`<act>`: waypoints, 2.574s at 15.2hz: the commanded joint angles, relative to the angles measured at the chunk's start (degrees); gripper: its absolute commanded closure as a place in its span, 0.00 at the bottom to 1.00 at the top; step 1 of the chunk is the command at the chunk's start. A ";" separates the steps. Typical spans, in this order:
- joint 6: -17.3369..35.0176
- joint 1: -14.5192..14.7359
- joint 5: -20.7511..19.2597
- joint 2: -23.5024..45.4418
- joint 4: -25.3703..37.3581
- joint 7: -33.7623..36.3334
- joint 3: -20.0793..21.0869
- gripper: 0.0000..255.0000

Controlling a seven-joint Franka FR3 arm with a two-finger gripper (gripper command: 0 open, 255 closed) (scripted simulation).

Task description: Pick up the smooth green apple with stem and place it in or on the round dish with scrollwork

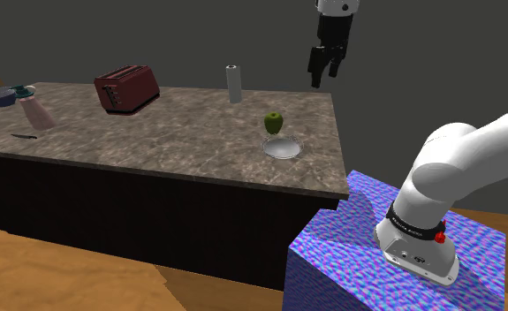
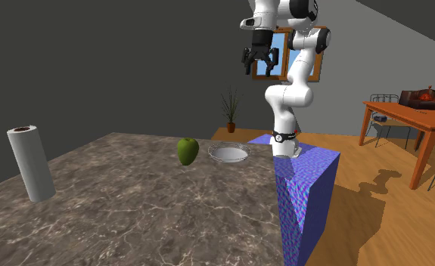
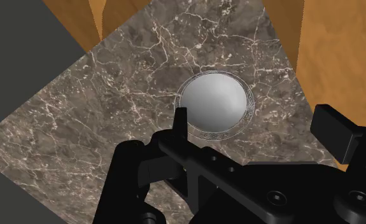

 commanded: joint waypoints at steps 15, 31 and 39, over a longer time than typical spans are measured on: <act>28.34 -0.62 -4.54 19.80 -2.44 -13.72 -7.59 0.00; 47.81 -0.60 -1.39 44.20 7.09 -25.62 -11.59 0.00; 49.55 -0.66 -1.12 45.73 6.86 -25.81 -11.62 0.00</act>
